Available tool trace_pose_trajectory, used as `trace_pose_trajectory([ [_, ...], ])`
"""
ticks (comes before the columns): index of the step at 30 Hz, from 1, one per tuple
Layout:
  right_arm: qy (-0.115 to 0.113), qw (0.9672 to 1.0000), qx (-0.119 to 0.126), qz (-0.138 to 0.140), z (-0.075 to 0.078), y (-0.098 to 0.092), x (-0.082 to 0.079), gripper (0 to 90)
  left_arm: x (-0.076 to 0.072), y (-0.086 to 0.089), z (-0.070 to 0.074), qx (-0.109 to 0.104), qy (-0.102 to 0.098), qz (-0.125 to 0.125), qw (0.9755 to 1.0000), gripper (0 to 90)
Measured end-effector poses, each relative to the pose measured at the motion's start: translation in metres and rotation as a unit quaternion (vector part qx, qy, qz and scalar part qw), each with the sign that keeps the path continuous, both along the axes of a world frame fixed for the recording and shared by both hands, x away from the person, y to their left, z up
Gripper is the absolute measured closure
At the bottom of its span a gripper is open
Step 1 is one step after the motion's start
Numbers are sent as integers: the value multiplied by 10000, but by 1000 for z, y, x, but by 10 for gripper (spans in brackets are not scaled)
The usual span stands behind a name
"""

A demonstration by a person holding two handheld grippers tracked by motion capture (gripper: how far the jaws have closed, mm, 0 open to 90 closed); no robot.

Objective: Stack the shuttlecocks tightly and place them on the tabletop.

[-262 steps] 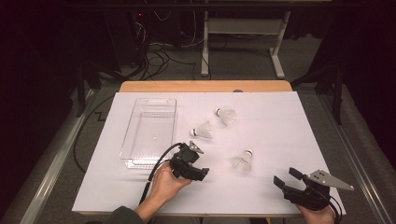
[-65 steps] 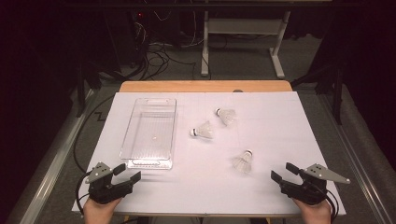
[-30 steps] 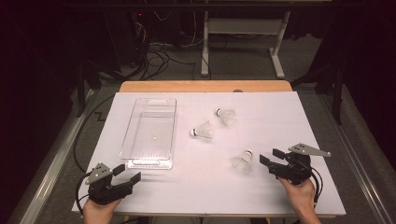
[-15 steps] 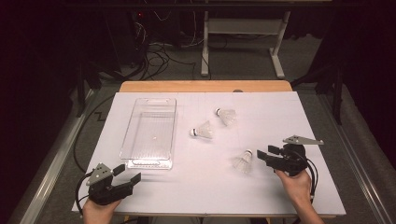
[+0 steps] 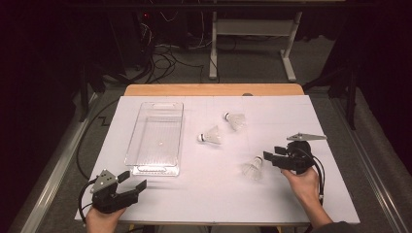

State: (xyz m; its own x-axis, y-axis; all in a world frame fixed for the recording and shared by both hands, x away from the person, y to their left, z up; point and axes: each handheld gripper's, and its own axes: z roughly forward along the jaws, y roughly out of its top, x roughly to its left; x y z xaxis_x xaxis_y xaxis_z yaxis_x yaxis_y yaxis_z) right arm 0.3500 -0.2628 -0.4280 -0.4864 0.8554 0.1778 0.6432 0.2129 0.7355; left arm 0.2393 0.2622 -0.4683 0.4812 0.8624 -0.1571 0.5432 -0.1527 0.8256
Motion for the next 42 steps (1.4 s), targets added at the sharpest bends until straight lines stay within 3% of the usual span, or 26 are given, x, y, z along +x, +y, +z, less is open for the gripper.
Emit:
trace_pose_trajectory([
  [17, 192, 9995, -254, 83, 15, 21, 23, 499, 0, 0, 1, -13, -5, 6, 10000, 270],
  [42, 410, 9983, -405, 1, 18, 48, 65, 524, 0, 3, 3, -56, -22, -20, 10000, 288],
])
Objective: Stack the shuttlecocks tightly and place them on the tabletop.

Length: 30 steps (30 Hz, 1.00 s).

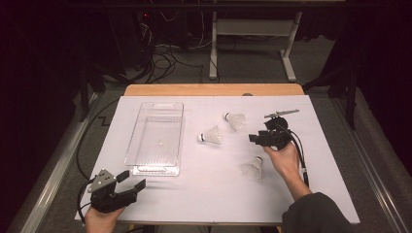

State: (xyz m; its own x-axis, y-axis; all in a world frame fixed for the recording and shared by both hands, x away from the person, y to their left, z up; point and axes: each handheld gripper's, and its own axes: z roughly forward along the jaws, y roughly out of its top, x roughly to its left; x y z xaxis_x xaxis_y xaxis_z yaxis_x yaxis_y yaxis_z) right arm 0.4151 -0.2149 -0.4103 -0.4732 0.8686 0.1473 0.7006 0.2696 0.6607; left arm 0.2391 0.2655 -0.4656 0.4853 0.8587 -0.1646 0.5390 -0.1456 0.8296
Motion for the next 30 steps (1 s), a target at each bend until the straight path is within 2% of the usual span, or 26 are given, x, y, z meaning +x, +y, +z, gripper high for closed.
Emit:
trace_pose_trajectory([
  [12, 15, 9999, -81, 83, 8, 20, 13, 524, -1, -1, 0, 66, -25, -24, 10000, 293],
  [22, 60, 10000, -62, 10, 9, 29, 26, 527, -1, -1, 1, 78, -71, -47, 9999, 293],
  [30, 48, 9996, -272, 30, 9, 38, 35, 533, -2, -2, 1, 86, -99, -76, 9999, 292],
])
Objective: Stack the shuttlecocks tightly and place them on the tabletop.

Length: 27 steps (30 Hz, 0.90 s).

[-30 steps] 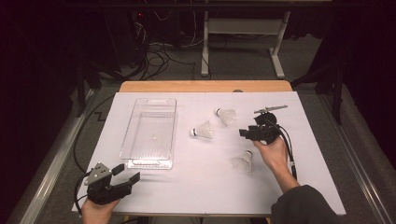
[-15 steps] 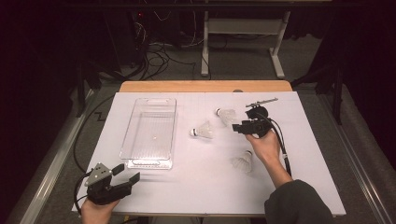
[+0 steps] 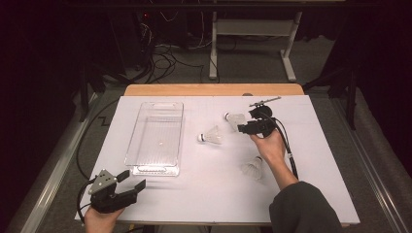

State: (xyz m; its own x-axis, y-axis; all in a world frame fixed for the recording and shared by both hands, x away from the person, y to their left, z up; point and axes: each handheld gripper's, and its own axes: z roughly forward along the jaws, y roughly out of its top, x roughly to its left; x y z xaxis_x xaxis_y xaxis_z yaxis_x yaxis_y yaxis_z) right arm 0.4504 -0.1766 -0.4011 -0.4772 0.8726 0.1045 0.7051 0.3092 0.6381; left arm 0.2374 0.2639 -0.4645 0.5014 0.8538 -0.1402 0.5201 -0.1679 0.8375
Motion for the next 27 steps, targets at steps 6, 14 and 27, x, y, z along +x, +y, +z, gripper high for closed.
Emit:
trace_pose_trajectory([
  [6, 72, 10000, -5, -43, -1, 6, 9, 536, 0, 0, 0, 1, -16, -27, 10000, 291],
  [14, 207, 9997, -119, -63, -4, 16, 19, 546, 0, -1, 0, 56, -10, -55, 10000, 292],
  [27, 474, 9986, -123, -184, -13, 27, 37, 554, 0, -1, 0, 43, 8, -81, 10000, 289],
])
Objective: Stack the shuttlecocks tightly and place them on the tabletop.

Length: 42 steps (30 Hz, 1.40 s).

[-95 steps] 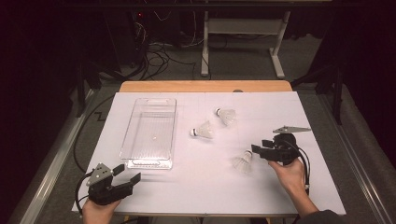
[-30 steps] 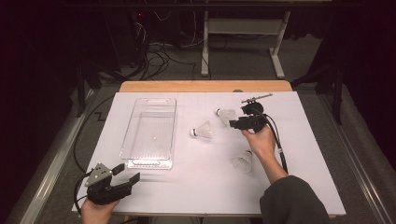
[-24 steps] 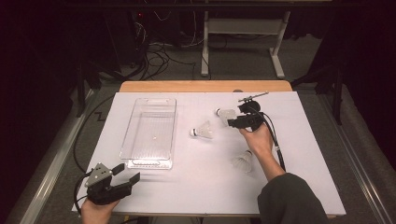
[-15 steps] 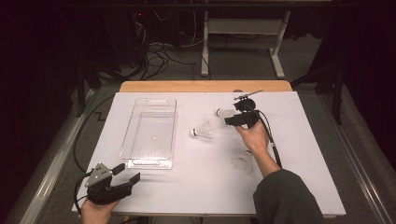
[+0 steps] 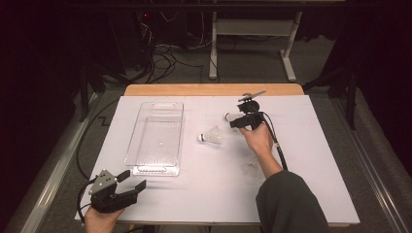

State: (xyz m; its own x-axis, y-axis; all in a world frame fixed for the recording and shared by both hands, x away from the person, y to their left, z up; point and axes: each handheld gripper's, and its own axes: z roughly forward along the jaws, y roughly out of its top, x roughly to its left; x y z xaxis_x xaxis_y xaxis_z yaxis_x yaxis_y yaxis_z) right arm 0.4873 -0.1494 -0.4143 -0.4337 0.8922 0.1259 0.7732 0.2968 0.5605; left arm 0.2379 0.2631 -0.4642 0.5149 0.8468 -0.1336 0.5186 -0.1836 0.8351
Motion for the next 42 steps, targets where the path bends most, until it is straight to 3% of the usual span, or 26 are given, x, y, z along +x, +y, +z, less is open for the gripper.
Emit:
trace_pose_trajectory([
  [10, 91, 9998, 26, -173, -5, 7, 13, 582, 0, -2, -1, 49, 11, -56, 10000, 287],
  [19, 163, 9995, -19, -253, -12, 8, 16, 669, 1, -2, -1, 51, 28, -69, 10000, 287],
  [35, 160, 9997, -151, -127, -13, 12, 15, 890, 1, -2, -2, 55, 77, -80, 9999, 293],
  [42, 106, 9996, -273, -49, -13, 14, 13, 900, 1, -2, -1, 54, 64, -69, 9999, 294],
])
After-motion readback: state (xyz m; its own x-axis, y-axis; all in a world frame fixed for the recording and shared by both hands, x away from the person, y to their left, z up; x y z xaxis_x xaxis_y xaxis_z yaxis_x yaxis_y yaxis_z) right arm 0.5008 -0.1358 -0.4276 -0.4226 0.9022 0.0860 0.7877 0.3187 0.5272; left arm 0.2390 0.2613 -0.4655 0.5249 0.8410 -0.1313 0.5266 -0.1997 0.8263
